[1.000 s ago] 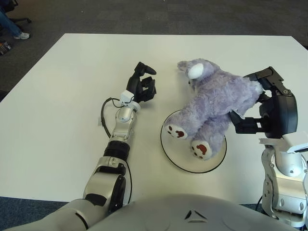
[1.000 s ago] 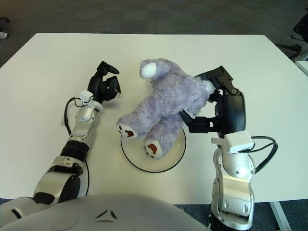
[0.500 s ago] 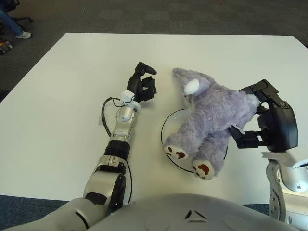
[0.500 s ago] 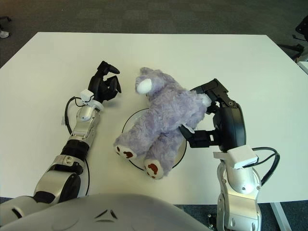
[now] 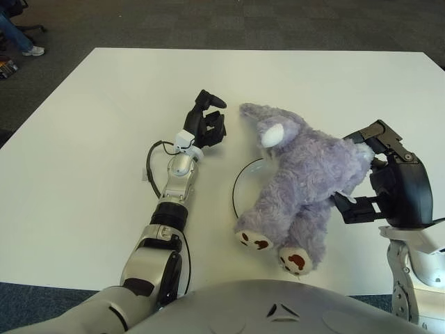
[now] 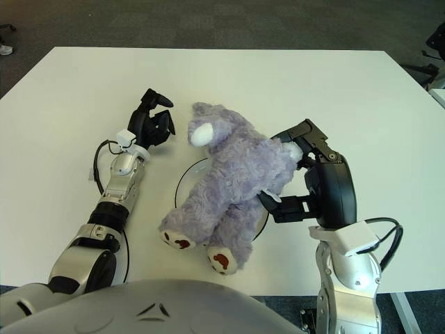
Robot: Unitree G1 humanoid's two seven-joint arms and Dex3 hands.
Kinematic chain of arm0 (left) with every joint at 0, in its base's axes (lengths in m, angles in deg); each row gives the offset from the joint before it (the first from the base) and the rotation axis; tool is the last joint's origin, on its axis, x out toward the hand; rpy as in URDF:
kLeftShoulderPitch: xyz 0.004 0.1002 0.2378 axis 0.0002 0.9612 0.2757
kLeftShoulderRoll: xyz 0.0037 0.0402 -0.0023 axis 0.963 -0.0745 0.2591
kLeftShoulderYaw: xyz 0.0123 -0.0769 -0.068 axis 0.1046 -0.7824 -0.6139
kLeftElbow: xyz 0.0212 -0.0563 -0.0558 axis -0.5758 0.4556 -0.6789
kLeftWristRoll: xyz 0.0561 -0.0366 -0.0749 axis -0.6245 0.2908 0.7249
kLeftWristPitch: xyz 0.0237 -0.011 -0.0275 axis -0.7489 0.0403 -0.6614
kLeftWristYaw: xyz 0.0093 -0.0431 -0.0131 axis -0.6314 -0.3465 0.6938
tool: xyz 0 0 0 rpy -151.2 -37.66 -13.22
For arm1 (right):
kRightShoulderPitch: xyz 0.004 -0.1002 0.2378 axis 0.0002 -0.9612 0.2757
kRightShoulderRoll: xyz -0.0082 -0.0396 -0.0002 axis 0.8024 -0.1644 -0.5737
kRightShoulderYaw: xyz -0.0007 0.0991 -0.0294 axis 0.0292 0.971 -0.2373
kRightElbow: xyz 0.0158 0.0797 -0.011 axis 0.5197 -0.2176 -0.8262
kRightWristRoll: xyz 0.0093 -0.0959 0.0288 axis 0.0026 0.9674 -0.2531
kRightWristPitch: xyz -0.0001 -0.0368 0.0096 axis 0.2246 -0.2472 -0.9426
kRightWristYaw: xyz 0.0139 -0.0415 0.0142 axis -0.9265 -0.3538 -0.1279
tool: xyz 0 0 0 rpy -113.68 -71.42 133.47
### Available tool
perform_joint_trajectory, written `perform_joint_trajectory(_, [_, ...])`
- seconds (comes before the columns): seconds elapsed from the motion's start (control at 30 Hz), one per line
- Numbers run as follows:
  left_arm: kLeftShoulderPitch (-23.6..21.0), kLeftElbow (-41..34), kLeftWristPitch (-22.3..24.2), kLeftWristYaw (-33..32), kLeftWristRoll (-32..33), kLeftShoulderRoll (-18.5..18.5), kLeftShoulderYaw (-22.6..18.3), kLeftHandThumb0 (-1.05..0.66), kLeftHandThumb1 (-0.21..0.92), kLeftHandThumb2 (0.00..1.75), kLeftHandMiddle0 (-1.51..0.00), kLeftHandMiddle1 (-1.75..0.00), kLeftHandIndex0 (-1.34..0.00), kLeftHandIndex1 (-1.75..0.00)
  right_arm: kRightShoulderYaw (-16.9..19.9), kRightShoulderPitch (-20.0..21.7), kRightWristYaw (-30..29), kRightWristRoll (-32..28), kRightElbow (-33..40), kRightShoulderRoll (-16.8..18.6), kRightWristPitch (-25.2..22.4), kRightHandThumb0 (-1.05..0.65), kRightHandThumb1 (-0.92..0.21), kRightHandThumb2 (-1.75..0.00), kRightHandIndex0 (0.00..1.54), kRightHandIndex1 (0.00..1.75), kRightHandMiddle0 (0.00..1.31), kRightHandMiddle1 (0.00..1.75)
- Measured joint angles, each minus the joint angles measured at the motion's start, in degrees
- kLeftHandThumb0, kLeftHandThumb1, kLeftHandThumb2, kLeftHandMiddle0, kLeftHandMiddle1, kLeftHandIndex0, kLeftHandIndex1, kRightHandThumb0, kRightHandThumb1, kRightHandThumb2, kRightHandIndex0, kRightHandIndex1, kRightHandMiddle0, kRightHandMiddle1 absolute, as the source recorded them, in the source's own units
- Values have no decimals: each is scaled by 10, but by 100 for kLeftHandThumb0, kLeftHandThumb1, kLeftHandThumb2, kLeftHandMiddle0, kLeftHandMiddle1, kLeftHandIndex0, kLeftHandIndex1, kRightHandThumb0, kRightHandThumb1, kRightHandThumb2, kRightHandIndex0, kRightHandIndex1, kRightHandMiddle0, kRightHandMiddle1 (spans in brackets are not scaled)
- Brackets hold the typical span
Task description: Put the doll into the plate.
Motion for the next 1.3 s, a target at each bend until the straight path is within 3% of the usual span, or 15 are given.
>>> perform_joint_trajectory(0.23, [0,0,0,0,1,0,0,-37,77,74,-95,-175,-28,-175,22,-11,12,-5,0,-18,21,-1,-9,-140,88,137,73,158])
perform_joint_trajectory(0.5, [1,0,0,0,1,0,0,-36,78,72,-94,-175,-28,-175,36,-13,13,4,-3,-31,36,-1,-17,-129,89,140,65,149])
perform_joint_trajectory(0.7, [1,-1,0,0,2,0,0,-36,78,72,-93,-175,-27,-175,43,-20,13,22,-8,-36,50,-1,-28,-123,65,155,61,156])
perform_joint_trajectory(0.73, [1,-2,0,0,2,0,0,-36,78,71,-92,-175,-27,-175,45,-23,13,24,-9,-37,53,20,-20,-134,73,158,45,152])
perform_joint_trajectory(0.83, [1,-2,0,0,3,0,0,-36,78,71,-91,-175,-27,-175,49,-30,13,37,-10,-39,55,48,-8,-154,83,166,24,148])
perform_joint_trajectory(0.87, [1,-2,0,0,3,0,0,-36,78,71,-91,-175,-27,-175,51,-32,14,40,-10,-40,55,24,-10,-145,87,168,22,147])
perform_joint_trajectory(0.9, [1,-2,0,0,3,0,0,-36,78,71,-91,-175,-27,-175,53,-34,15,43,-10,-42,55,-12,-17,-125,92,170,18,145])
perform_joint_trajectory(0.93, [1,-2,0,0,3,0,0,-36,79,71,-91,-175,-27,-175,54,-35,16,43,-10,-44,55,-37,-24,-109,97,172,15,142])
perform_joint_trajectory(1.0, [1,-2,0,1,3,-1,0,-36,79,71,-91,-175,-27,-175,60,-37,22,43,-10,-51,55,-59,-32,-94,103,173,11,138])
perform_joint_trajectory(1.13, [2,-3,0,1,3,-1,1,-36,79,70,-91,-175,-27,-175,69,-38,39,33,-10,-66,55,-80,-40,-80,113,174,5,131])
perform_joint_trajectory(1.3, [3,-6,0,1,3,-1,1,-36,80,69,-90,-175,-26,-175,73,-38,57,8,-9,-79,52,-85,-42,-75,117,175,2,128])
